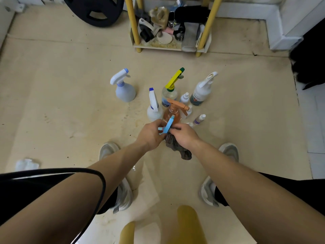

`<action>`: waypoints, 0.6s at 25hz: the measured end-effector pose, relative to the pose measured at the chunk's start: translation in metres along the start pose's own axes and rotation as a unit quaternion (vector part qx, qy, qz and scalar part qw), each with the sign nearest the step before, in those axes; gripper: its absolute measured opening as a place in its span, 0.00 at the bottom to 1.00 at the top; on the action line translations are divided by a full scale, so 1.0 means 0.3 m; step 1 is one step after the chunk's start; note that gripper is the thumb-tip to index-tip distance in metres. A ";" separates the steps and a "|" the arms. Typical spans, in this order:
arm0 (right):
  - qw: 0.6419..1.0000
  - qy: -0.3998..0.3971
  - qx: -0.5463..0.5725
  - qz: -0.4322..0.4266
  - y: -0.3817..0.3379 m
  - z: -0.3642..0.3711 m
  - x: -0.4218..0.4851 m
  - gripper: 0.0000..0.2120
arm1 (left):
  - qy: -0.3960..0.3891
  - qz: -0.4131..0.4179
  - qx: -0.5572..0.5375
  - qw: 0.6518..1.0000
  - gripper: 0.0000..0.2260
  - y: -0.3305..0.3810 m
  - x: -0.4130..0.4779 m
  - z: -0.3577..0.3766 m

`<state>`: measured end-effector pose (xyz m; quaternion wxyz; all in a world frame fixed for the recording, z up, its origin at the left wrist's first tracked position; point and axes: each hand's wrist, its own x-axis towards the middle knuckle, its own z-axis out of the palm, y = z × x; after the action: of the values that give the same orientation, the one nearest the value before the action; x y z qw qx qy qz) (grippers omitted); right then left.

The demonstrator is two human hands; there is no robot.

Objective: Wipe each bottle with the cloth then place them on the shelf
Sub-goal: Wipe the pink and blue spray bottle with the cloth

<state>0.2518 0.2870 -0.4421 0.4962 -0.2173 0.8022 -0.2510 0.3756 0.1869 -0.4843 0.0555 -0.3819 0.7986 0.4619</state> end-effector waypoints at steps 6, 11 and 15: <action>0.996 0.004 -0.088 -0.003 -0.048 -0.082 -0.092 0.13 | -0.018 -0.045 0.094 0.994 0.22 0.073 -0.019 -0.060; 0.995 0.023 -0.062 -0.073 -0.212 -0.133 -0.196 0.13 | -0.030 -0.010 0.162 0.986 0.18 0.125 -0.096 -0.214; 0.991 0.037 -0.072 -0.107 -0.376 -0.120 -0.212 0.12 | -0.029 -0.020 0.235 0.971 0.16 0.115 -0.141 -0.364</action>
<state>0.2567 0.2439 -0.3149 0.4196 -0.3278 0.8082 -0.2517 0.4113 0.1351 -0.3796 0.1760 -0.3600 0.8751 0.2713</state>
